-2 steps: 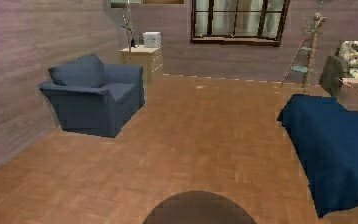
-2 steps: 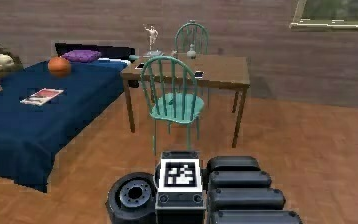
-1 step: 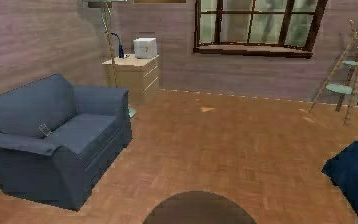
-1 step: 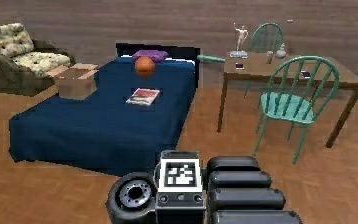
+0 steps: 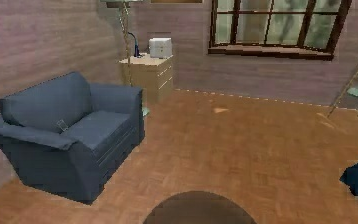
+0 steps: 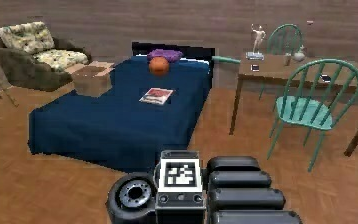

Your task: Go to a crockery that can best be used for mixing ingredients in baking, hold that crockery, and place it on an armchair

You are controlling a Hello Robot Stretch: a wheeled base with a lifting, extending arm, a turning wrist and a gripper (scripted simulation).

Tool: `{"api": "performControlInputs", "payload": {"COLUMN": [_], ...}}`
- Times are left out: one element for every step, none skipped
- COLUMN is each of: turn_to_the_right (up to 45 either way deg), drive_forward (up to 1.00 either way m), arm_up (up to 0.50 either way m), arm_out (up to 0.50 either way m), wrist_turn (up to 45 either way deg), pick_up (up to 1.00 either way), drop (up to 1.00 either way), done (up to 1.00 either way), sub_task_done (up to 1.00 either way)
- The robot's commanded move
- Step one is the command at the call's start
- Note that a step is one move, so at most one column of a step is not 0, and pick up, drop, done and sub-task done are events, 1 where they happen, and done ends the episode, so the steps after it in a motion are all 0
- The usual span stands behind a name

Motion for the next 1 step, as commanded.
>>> {"api": "performControlInputs", "payload": {"turn_to_the_right": [0.0], "drive_forward": [1.0], "arm_up": [0.0], "arm_out": [0.0], "wrist_turn": [0.0], "pick_up": [0.0], "drop": [0.0], "done": [0.0], "sub_task_done": [0.0]}}
